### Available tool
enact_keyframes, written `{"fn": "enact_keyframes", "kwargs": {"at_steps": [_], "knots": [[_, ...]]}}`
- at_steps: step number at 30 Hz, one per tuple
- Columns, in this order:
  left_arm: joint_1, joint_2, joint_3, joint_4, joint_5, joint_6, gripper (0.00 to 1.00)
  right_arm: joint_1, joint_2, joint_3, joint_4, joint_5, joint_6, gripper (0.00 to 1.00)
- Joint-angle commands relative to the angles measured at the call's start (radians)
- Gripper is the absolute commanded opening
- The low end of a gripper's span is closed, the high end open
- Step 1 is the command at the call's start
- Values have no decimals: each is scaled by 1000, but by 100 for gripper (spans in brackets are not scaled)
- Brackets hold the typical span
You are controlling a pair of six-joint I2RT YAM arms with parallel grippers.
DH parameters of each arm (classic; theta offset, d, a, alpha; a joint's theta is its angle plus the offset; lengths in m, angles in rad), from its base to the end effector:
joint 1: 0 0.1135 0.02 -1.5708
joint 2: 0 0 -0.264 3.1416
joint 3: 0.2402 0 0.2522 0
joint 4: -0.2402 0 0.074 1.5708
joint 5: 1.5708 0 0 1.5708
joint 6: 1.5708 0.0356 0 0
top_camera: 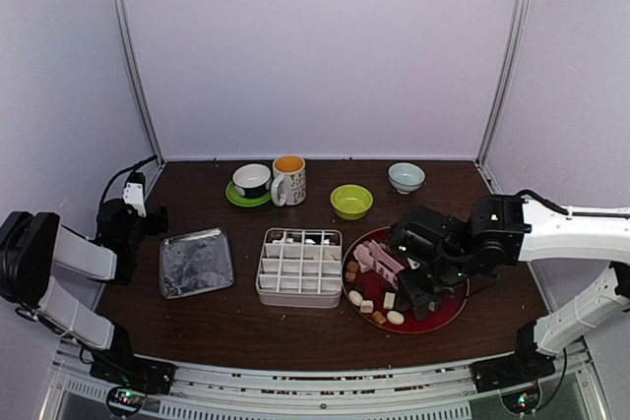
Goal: Pack the chocolate
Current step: Pick up the fake chocolate from the plate.
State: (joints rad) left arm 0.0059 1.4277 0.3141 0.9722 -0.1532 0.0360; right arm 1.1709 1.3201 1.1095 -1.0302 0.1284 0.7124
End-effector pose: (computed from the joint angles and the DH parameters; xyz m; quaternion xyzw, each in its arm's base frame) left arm 0.2524 0.0069 0.1661 -0.0388 0.7537 0.0715 0.6521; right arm 0.0984 0.2211 0.2733 -0.2134 0.9610 0.0953 0.1476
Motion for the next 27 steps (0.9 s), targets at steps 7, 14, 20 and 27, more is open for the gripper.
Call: {"fn": "enact_keyframes", "kwargs": {"at_steps": [7,14,20,27], "knots": [[7,-3,8,58,7,10,98,-5,-102,-79,-122,-188,73,31],[7,-3,8,59,8,10,98,-6,-118,-79,-184,-205,99,32],[8,-3,8,58,7,10,98,-14,-129,-109,-165,-225,124,32],[7,-3,8,58,8,10,98,-28,-123,-120,-140,-225,142,36]]}}
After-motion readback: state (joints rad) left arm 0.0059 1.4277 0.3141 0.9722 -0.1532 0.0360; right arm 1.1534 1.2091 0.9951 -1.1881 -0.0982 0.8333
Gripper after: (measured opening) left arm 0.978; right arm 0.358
